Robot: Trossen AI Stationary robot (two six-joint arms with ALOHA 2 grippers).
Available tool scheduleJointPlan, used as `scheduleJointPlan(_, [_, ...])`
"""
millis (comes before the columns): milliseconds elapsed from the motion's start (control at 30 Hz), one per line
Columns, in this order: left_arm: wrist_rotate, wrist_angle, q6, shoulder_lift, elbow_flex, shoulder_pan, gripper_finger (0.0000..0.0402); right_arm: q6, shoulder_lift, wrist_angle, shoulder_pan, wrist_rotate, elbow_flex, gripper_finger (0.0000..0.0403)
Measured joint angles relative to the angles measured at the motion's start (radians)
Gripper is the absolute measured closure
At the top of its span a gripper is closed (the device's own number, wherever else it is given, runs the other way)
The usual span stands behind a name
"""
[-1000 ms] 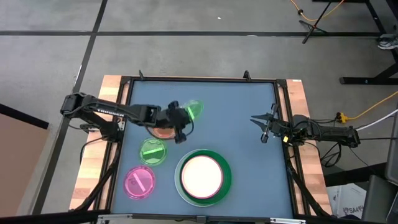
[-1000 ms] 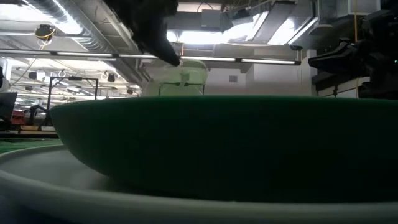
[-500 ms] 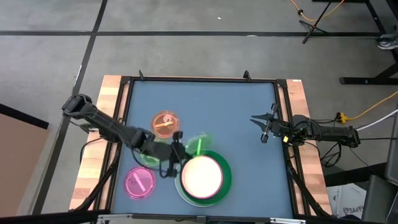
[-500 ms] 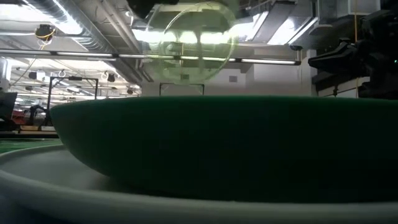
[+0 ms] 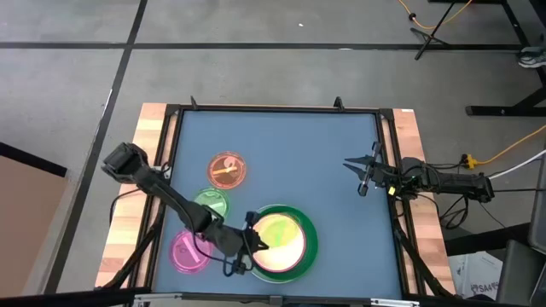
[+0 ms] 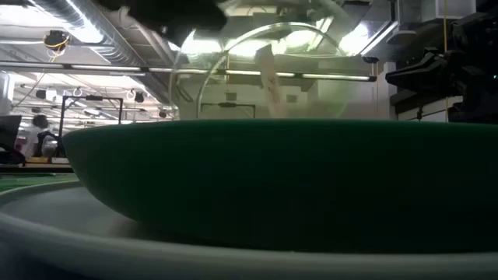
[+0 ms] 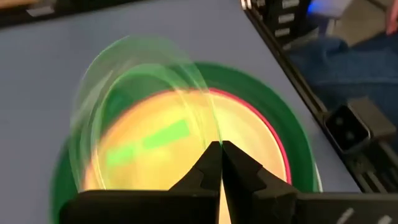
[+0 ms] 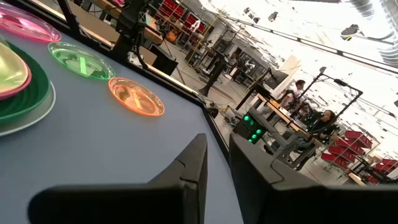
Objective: Stack plastic plates
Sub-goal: Stack the top green plate on the white plate
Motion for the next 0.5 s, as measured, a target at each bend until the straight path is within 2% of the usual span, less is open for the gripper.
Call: scheduleJointPlan(500, [0.109,-0.005,-0.035,0.066,-0.001,-0.014,0.0401,0.0,0.0,0.0,0.0,0.0,0.0,0.0341])
